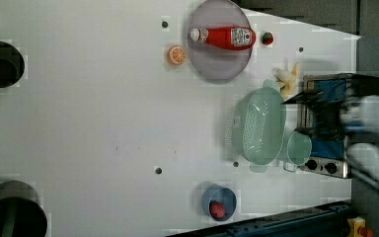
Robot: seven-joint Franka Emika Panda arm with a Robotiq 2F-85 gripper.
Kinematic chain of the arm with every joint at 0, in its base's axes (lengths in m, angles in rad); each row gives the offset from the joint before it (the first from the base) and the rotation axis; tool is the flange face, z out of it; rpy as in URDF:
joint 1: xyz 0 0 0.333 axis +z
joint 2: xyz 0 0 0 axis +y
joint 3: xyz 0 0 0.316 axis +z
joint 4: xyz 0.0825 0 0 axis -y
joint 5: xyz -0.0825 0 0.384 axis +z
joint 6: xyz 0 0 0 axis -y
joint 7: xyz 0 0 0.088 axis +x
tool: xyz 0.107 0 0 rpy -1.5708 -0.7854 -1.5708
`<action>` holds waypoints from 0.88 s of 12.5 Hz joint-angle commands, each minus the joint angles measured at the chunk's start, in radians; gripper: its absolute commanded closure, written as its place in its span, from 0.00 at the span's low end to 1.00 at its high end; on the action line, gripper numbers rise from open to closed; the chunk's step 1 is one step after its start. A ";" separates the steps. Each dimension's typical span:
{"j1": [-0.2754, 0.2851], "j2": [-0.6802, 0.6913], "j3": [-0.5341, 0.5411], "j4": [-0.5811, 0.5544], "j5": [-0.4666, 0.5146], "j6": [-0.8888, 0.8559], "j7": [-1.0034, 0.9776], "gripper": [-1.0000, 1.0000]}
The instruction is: Drag strainer left to right.
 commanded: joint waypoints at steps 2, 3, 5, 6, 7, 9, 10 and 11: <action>-0.018 -0.150 -0.015 0.186 0.016 -0.312 -0.285 0.00; -0.018 -0.175 -0.017 0.238 0.016 -0.393 -0.306 0.00; -0.017 -0.203 -0.013 0.335 0.018 -0.539 -0.308 0.00; -0.017 -0.206 -0.011 0.379 0.021 -0.618 -0.310 0.00; -0.016 -0.207 -0.009 0.417 0.030 -0.670 -0.312 0.00; -0.016 -0.209 -0.010 0.462 0.032 -0.697 -0.320 0.00; -0.016 -0.209 -0.010 0.468 0.031 -0.702 -0.320 0.00; -0.016 -0.209 -0.010 0.468 0.032 -0.716 -0.322 0.00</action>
